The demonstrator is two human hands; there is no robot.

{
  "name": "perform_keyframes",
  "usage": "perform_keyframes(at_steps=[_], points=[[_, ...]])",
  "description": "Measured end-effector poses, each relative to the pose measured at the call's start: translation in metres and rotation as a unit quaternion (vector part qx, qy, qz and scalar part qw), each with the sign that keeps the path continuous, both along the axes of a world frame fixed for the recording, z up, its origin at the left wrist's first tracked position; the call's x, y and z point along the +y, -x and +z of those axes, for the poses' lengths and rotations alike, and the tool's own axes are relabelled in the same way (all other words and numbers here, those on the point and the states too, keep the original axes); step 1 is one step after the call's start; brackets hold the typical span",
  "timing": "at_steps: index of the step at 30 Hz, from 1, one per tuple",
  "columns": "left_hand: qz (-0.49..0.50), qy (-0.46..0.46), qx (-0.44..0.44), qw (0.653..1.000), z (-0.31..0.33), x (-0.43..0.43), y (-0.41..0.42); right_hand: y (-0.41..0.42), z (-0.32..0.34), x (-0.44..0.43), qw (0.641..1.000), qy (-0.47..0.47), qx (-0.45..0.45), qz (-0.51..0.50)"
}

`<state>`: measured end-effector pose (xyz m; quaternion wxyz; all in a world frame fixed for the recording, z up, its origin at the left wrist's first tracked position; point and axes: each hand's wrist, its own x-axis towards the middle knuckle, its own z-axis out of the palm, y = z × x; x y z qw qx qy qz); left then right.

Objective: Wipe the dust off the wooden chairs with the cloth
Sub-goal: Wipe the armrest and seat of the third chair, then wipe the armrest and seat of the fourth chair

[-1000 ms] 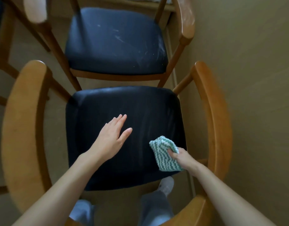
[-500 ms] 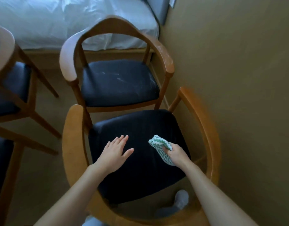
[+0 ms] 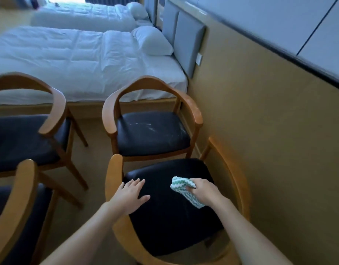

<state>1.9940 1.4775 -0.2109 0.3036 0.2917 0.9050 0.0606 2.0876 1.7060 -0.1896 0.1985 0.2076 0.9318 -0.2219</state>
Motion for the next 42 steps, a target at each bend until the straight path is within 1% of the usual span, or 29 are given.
perform_keyframes(at_steps=[6,10,19,24,27,31,37,42], points=[[0.076,0.0,0.011,0.997,0.02,-0.021,-0.018,0.017,0.014,-0.002,0.998,-0.028,-0.002,0.064],[0.104,0.016,0.011,0.994,0.039,-0.036,-0.023,0.034,0.027,-0.015,0.992,-0.042,0.005,0.118],[0.146,-0.002,0.041,0.988,0.058,-0.089,0.01,0.079,0.047,-0.066,0.986,-0.052,0.032,0.155],[0.143,0.001,0.039,0.989,0.055,-0.14,0.05,0.111,0.051,-0.114,0.989,-0.023,0.057,0.134],[0.118,0.011,0.043,0.992,0.057,-0.174,0.083,0.131,0.049,-0.145,0.993,0.005,0.064,0.097],[0.087,0.008,0.04,0.995,0.064,-0.207,0.12,0.152,0.047,-0.18,0.996,0.013,0.061,0.061],[0.059,0.003,0.032,0.998,0.061,-0.221,0.157,0.168,0.048,-0.204,0.998,0.018,0.057,0.011],[0.046,-0.003,0.017,0.999,0.055,-0.209,0.178,0.182,0.042,-0.196,0.997,0.039,0.059,-0.02]])
